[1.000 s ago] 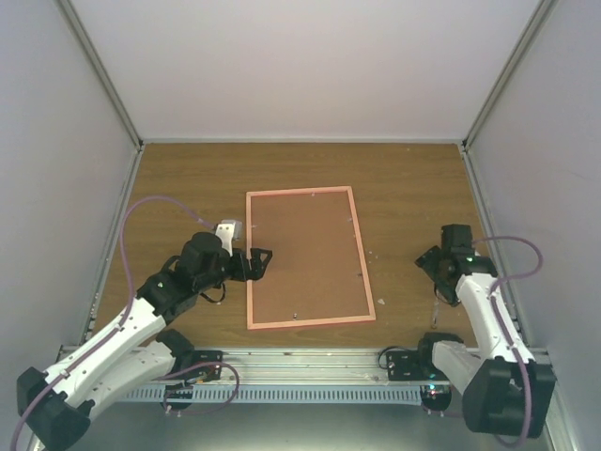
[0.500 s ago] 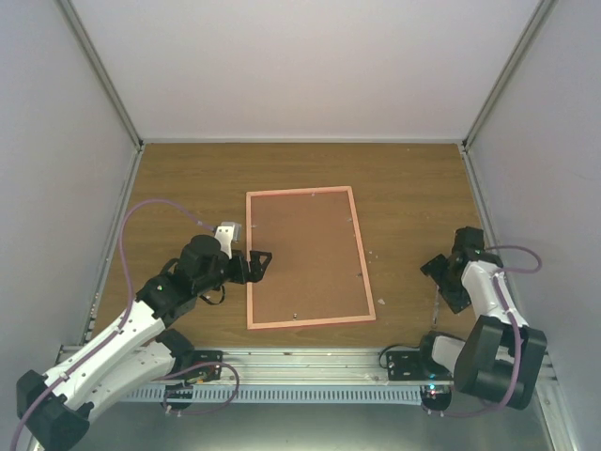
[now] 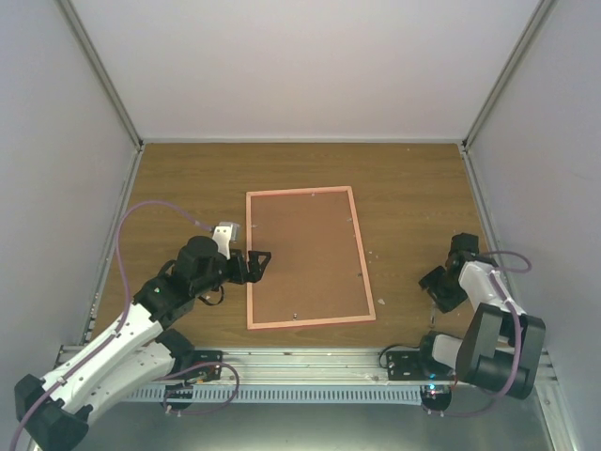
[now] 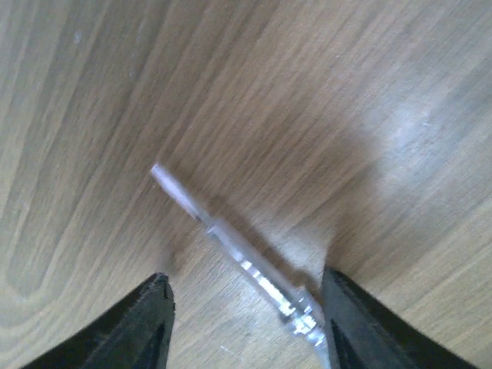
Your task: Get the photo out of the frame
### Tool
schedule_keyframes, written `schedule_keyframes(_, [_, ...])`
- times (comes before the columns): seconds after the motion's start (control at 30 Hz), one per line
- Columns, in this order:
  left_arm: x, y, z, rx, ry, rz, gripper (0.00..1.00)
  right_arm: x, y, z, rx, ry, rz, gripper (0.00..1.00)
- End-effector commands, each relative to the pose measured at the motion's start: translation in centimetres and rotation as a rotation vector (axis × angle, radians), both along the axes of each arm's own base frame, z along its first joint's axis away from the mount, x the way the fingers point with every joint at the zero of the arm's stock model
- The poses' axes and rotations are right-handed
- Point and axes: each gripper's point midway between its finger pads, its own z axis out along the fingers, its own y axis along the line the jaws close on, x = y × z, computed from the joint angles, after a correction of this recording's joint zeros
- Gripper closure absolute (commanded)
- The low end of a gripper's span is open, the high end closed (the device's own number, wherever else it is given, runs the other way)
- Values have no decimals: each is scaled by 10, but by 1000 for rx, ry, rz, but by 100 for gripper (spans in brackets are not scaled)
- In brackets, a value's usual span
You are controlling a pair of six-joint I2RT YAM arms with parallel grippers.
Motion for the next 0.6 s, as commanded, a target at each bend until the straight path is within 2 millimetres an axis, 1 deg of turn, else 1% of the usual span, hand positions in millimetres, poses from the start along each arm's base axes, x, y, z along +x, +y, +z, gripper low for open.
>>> schedule_keyframes(0.0, [4, 0, 10, -18, -55, 2, 1, 7, 17, -2, 83, -48, 45, 53])
schedule_keyframes(0.17, [4, 0, 10, -18, -57, 3, 1, 13, 26, 4, 90, -67, 93, 68])
schedule_keyframes(0.27, [4, 0, 11, -19, -59, 2, 1, 14, 28, 6, 78, -63, 114, 80])
schedule_keyframes(0.4, [4, 0, 12, -22, -57, 2, 1, 21, 33, 6, 89, -80, 133, 85])
schedule_keyframes(0.5, [3, 0, 12, -24, -56, 2, 1, 33, 38, 6, 93, -100, 165, 86])
schedule_keyframes(0.57, [3, 0, 12, -23, -55, 2, 1, 44, 38, 9, 78, -112, 184, 87])
